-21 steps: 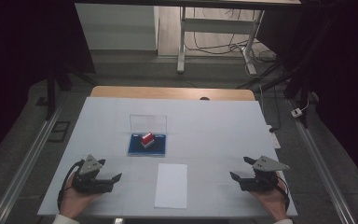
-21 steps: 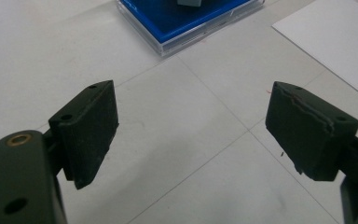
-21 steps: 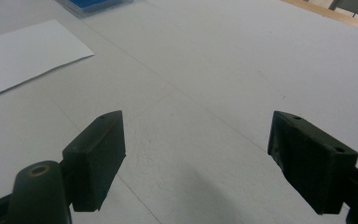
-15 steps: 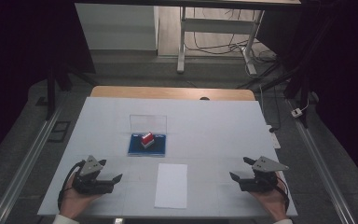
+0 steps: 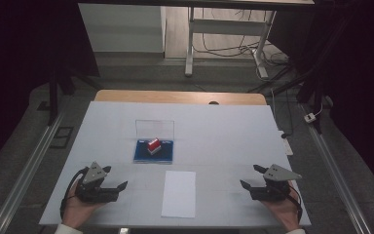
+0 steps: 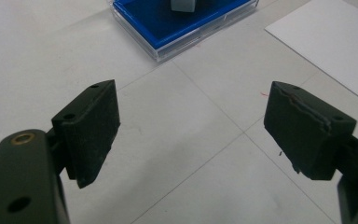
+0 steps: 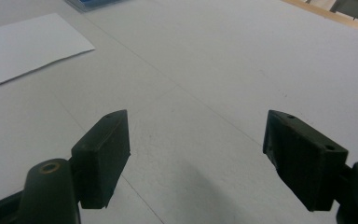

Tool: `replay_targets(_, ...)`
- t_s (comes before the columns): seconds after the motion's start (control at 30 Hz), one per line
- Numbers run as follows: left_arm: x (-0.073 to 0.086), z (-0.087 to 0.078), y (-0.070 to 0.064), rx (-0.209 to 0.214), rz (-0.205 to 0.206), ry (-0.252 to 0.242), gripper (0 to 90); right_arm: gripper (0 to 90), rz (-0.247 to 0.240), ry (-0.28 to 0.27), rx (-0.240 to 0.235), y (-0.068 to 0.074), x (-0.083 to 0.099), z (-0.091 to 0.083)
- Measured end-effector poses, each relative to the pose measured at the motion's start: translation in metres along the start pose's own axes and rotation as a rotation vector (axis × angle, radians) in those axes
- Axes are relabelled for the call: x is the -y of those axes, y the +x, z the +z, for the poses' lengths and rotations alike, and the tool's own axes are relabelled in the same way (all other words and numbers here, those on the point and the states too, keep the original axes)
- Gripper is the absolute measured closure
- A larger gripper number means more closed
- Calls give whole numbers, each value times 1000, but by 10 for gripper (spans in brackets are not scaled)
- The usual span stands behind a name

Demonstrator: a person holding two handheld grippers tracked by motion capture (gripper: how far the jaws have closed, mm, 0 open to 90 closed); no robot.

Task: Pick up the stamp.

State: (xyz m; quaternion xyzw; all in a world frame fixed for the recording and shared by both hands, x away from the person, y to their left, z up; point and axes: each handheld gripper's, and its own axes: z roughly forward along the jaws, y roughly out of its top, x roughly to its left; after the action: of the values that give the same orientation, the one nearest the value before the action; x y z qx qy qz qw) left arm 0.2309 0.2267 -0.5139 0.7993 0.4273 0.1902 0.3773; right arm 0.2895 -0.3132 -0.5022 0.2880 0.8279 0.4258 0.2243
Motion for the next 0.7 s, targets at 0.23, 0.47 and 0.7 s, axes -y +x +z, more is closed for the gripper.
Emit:
replay_targets(0.23, -2, -1, -1, 8, 13, 6, 196, 240, 2, -2, -1, 3, 0, 1)
replay_targets(0.47, -8, -4, -2, 11, 14, 5, 201, 247, 9, -11, -5, 3, 2, -1)
replay_targets(0.7, -22, -2, -1, 9, 26, 22, 202, 253, 8, -15, -3, 2, 3, 0)
